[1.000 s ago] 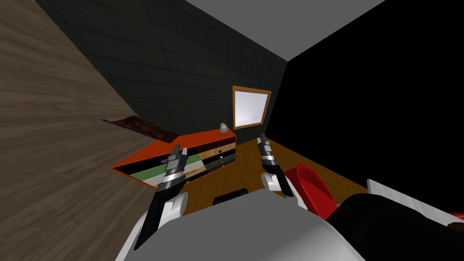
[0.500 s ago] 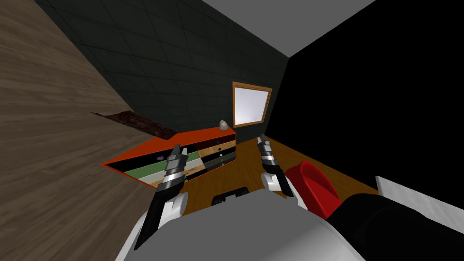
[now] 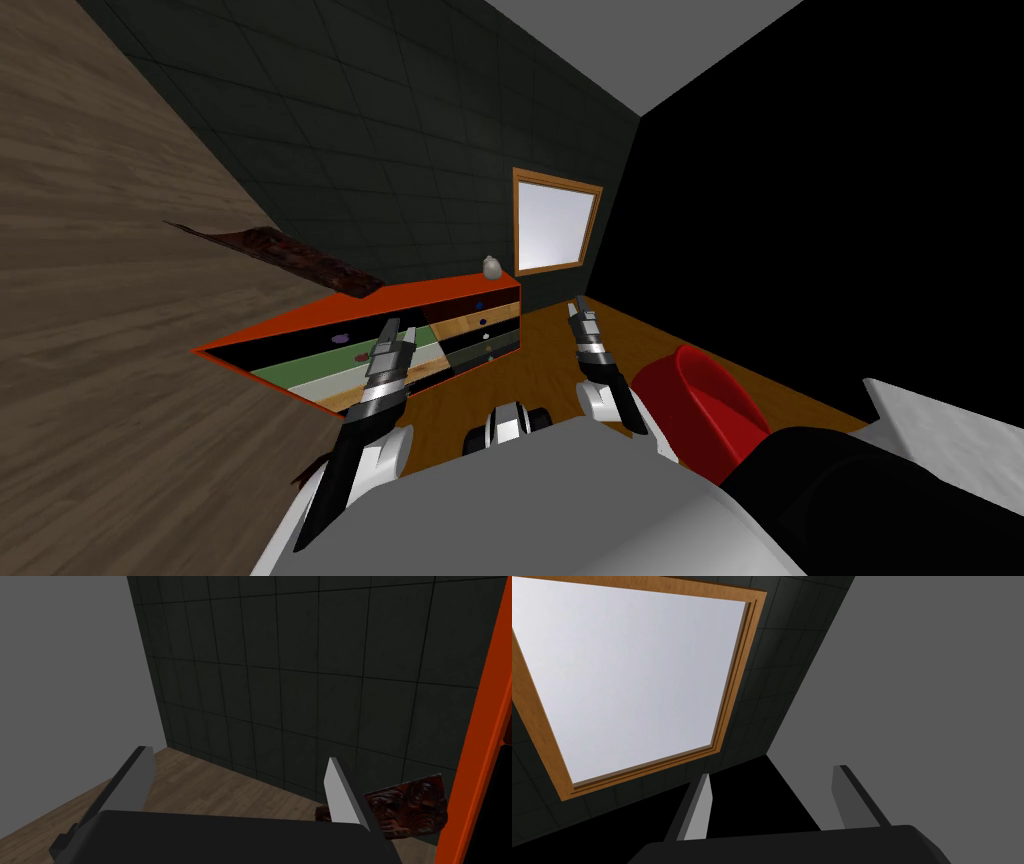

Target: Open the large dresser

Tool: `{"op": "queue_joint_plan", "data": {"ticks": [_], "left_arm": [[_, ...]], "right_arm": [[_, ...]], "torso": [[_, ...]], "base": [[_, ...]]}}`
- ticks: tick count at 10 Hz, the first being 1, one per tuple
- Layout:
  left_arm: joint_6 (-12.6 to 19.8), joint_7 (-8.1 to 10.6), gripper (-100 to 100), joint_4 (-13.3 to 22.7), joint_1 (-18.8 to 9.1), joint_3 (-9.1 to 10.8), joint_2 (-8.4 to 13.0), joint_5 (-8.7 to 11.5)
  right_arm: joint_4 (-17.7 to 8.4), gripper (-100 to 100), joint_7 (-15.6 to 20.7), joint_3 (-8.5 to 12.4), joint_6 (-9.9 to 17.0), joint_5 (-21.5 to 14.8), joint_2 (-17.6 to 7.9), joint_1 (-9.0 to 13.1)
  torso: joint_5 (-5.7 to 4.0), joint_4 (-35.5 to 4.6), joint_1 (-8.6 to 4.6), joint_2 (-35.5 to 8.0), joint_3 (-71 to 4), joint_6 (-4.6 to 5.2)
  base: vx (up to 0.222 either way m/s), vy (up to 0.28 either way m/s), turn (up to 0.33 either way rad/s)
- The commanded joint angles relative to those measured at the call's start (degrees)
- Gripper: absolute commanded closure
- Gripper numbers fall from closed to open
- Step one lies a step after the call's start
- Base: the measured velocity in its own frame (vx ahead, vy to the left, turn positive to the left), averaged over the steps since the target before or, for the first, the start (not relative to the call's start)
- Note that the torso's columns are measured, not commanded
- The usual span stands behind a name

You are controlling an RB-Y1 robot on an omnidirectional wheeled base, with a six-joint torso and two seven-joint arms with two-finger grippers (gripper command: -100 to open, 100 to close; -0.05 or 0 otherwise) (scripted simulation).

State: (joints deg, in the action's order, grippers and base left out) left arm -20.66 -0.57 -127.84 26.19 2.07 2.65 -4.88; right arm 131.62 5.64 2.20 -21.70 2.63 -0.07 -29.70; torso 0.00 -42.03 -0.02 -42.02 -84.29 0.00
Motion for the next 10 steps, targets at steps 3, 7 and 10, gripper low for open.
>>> {"op": "queue_joint_plan", "data": {"ticks": [3,7,10], "left_arm": [[-2.2,-0.48,-100,5.0,-1.2,0.18,4.4,-0.2],[-4.3,-0.98,-100,10.1,-2.4,0.31,5.5,-0.4],[-6.0,-1.41,-100,14.5,-3.4,0.42,6.1,-0.6]], "right_arm": [[0.0,0,0.0,0.0,0.0,0.0,0.0,0.0],[0.0,0,0.0,0.0,0.0,0.0,0.0,0.0],[0.0,0,0.0,0.0,0.0,0.0,0.0,0.0]], "torso": [[0.0,-0.2,0.0,-0.2,-0.3,0.0],[0.0,-0.3,0.03,-0.3,-0.2,0.0],[0.01,-0.2,0.03,-0.3,-0.3,0.0]], "base": [[0.08,-0.022,-0.008],[0.088,-0.023,-0.007],[0.087,-0.023,-0.009]]}}
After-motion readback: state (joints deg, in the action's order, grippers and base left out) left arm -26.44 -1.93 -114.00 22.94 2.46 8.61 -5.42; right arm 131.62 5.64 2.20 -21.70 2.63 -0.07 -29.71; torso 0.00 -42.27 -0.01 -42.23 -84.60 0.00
